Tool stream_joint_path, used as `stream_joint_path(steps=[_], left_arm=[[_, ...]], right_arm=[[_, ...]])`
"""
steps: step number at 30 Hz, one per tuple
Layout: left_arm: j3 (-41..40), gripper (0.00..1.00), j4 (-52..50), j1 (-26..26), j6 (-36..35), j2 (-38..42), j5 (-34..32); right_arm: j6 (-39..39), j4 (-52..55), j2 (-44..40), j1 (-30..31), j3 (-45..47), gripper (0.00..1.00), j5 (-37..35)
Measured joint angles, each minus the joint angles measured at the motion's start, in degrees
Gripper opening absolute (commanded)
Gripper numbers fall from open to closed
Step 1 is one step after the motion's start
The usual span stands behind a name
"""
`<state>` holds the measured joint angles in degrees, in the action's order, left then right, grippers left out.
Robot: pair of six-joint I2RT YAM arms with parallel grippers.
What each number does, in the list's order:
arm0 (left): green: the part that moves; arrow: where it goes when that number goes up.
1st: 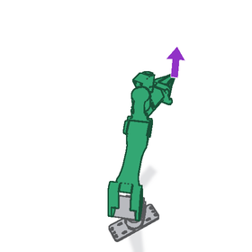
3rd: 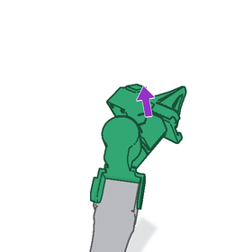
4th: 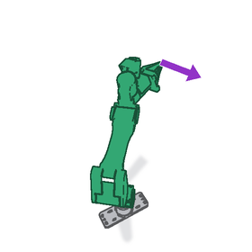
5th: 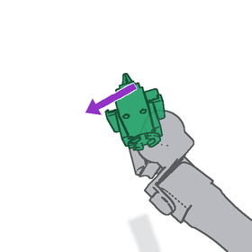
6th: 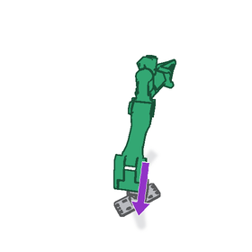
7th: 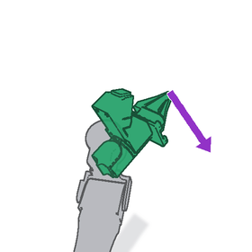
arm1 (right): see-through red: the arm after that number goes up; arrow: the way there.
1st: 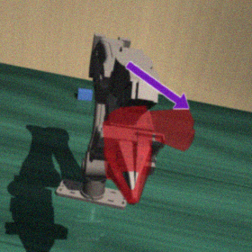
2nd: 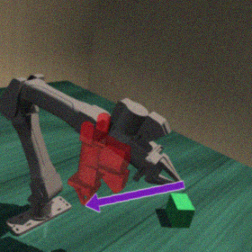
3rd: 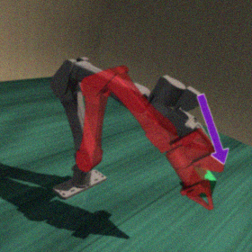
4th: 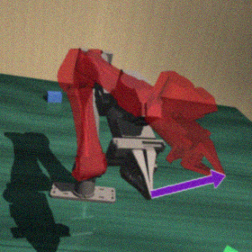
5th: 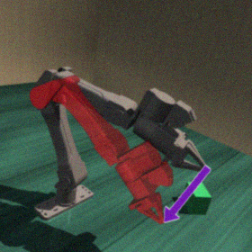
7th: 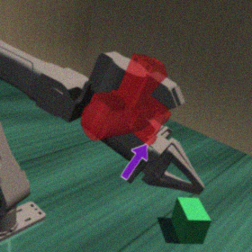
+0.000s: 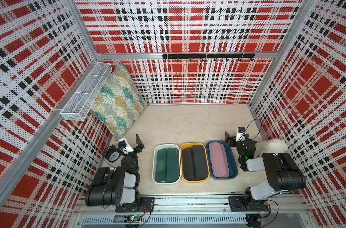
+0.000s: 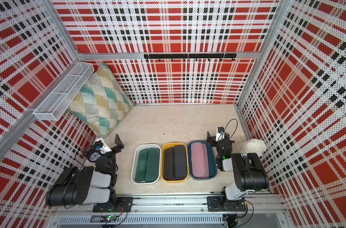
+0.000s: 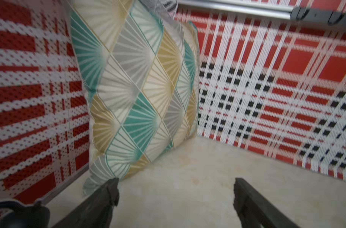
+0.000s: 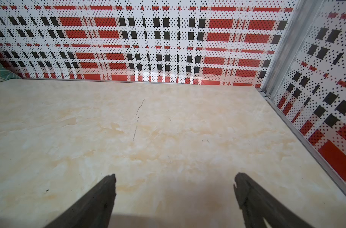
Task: Place the pencil cases by color into the storage box
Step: Reset both arms
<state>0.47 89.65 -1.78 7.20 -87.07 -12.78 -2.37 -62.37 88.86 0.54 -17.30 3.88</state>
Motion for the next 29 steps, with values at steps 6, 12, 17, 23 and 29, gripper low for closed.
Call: stream_joint_path(steps=[6, 12, 17, 23, 29], left_arm=[[4.0, 0.99, -1.0, 0.5, -1.4, -3.4, -0.3], [9.8, 0.99, -4.2, 2.1, -1.9, -3.4, -3.2], [9.8, 0.99, -5.8, 2.3, -2.3, -3.4, -4.3], [9.8, 0.99, -6.3, 2.3, -2.4, -3.4, -4.8], [9.8, 0.99, -6.6, 2.3, -2.6, -3.4, -5.2]], right_arm=[[0.0, 0.1, 0.0, 0.0, 0.0, 1.00, 0.0], [-0.1, 0.4, 0.0, 0.0, 0.0, 1.00, -1.0], [-0.1, 0.4, 0.0, 0.0, 0.0, 1.00, -1.3], [-0.1, 0.5, 0.0, 0.0, 0.0, 1.00, -1.4], [-0.1, 0.6, 0.0, 0.0, 0.0, 1.00, -1.4]])
